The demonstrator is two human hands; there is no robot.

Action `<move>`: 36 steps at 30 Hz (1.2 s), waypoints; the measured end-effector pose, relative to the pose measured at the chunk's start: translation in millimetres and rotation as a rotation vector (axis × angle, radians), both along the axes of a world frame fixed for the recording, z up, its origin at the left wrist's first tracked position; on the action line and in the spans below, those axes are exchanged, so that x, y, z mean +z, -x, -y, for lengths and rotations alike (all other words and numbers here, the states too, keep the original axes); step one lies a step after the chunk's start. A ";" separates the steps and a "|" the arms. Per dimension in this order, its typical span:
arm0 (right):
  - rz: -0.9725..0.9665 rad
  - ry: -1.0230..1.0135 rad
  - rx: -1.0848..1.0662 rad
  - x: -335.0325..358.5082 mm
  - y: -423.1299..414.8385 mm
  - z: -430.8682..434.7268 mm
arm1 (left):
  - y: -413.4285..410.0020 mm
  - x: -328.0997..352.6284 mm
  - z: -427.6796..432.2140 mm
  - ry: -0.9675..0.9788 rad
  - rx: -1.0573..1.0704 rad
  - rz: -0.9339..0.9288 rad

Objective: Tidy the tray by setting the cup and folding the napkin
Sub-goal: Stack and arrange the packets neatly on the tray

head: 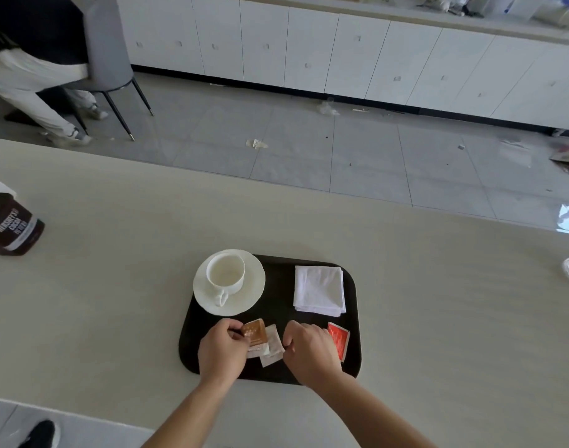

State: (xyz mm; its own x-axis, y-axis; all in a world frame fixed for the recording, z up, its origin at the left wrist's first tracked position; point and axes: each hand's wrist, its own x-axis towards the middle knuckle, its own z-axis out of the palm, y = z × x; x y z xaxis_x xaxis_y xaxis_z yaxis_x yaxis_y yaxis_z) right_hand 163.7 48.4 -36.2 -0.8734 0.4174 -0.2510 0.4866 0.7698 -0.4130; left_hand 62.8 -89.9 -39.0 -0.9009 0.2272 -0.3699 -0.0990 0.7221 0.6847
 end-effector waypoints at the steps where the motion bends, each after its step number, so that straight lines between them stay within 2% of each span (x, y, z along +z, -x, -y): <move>1: 0.012 -0.014 0.035 1.0 -1.3 -1.8 | 1.5 0.2 0.9 0.001 0.008 0.003; 5: 0.046 -0.037 0.189 -0.8 -3.9 -3.1 | 4.5 2.4 -0.5 -0.006 0.033 0.035; 12: -0.100 -0.134 0.437 -10.1 -2.1 -10.1 | 3.8 1.2 9.1 -0.127 0.263 0.244; 15: -0.150 -0.172 0.526 -11.7 -6.2 -16.1 | 4.8 1.0 11.3 -0.141 0.275 0.234; 18: -0.161 -0.122 0.511 -7.4 -11.7 -24.1 | 4.6 1.8 12.4 -0.178 0.314 0.190; 20: -0.167 -0.011 0.352 -0.3 -17.3 -27.8 | 3.1 1.6 12.1 -0.173 0.302 0.220; 23: -0.200 0.216 -0.078 6.9 -22.0 -33.2 | -0.3 2.7 9.1 0.011 0.068 0.173; 25: -0.226 0.264 -0.277 9.7 -18.9 -34.6 | -2.2 3.8 8.2 0.187 -0.124 0.008; 28: -0.149 0.172 -0.281 10.5 -12.8 -32.7 | -3.5 0.2 9.2 0.209 -0.354 -0.326; 31: -0.082 0.060 -0.229 8.7 -9.4 -31.0 | -3.7 -7.6 11.0 0.221 -0.659 -0.535; 33: -0.061 0.027 -0.196 7.1 -8.4 -29.7 | -2.2 -9.4 12.1 0.247 -0.742 -0.572; 36: -0.060 0.057 -0.197 8.7 -8.3 -27.7 | -0.4 -8.2 11.4 0.272 -0.739 -0.560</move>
